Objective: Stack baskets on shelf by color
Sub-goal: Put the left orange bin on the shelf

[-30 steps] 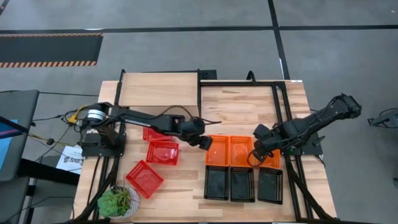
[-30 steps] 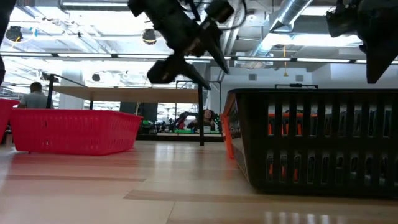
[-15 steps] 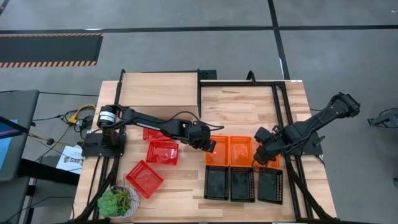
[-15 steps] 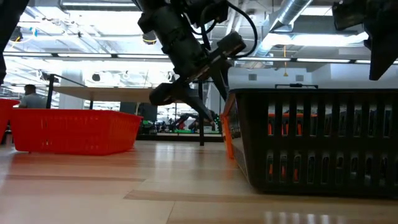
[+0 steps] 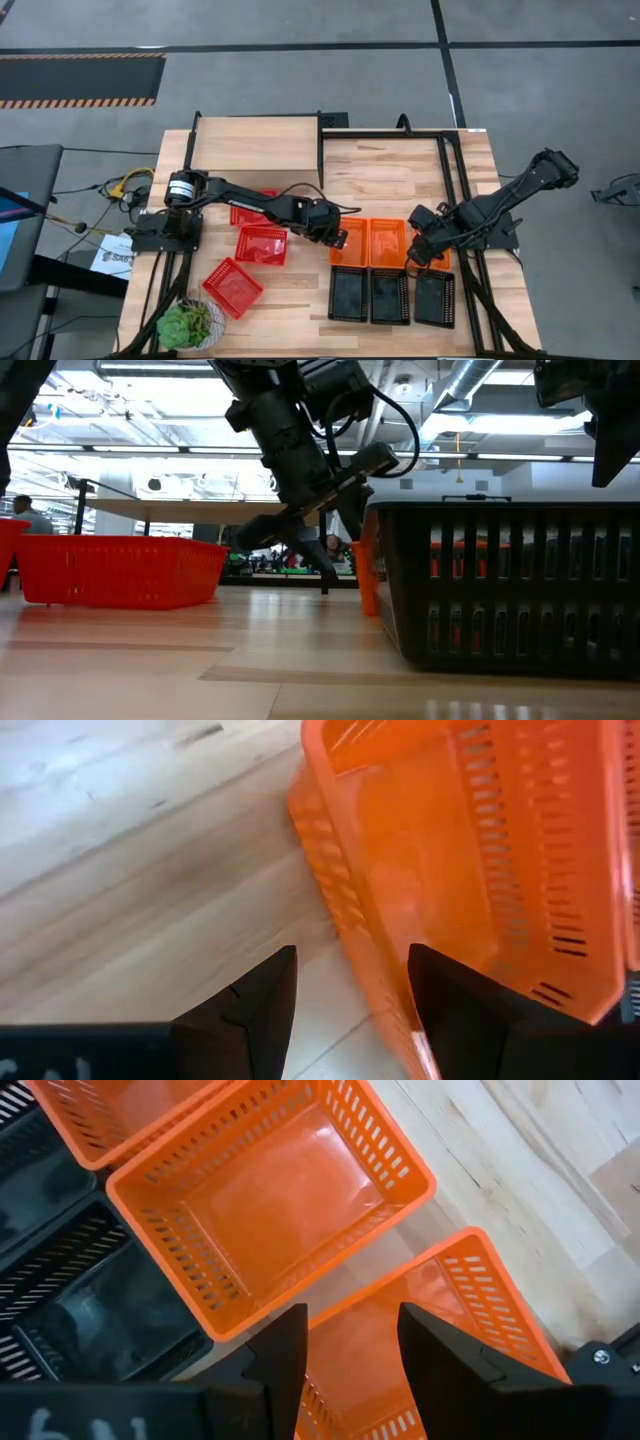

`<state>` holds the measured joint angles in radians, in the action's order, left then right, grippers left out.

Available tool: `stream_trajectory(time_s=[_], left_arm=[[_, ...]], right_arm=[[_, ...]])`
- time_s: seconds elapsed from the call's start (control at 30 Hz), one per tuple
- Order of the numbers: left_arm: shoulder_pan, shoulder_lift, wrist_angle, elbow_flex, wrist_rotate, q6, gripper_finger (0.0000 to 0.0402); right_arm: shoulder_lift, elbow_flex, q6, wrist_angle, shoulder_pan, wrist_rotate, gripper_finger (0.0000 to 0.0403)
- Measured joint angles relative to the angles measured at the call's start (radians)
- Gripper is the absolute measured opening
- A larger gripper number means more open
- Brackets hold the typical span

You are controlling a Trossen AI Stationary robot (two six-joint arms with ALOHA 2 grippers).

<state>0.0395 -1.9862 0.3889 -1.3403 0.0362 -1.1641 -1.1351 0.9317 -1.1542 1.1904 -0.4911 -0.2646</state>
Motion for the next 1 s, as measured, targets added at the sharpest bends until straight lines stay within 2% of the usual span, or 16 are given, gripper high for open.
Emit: stream_trajectory(time_s=[0.13,0.4,0.47,0.77,0.9,1.0], left_arm=[[-0.002,0.000,0.001,-0.001,0.005,0.000,0.0154],[-0.008,0.000,-0.003,-0.001,-0.025,0.038,0.0029],[-0.010,0.000,-0.017,-0.001,-0.023,0.037,0.0008],[-0.010,0.001,-0.077,-0.030,0.065,0.009,0.0001],[-0.011,0.001,-0.019,-0.148,0.114,0.061,0.0000],[-0.010,0.001,0.134,-0.294,0.111,0.142,0.0000]], right_arm=[[0.000,0.000,0.002,0.001,0.000,-0.007,0.0178],[0.000,0.000,0.002,0.000,0.000,-0.008,0.0171],[0.000,0.000,0.002,0.000,0.000,-0.008,0.0170],[0.000,0.000,0.002,0.001,0.001,-0.029,0.0170],[0.000,0.000,0.002,0.001,0.001,-0.029,0.0170],[0.000,0.000,0.002,0.001,0.001,-0.029,0.0170]])
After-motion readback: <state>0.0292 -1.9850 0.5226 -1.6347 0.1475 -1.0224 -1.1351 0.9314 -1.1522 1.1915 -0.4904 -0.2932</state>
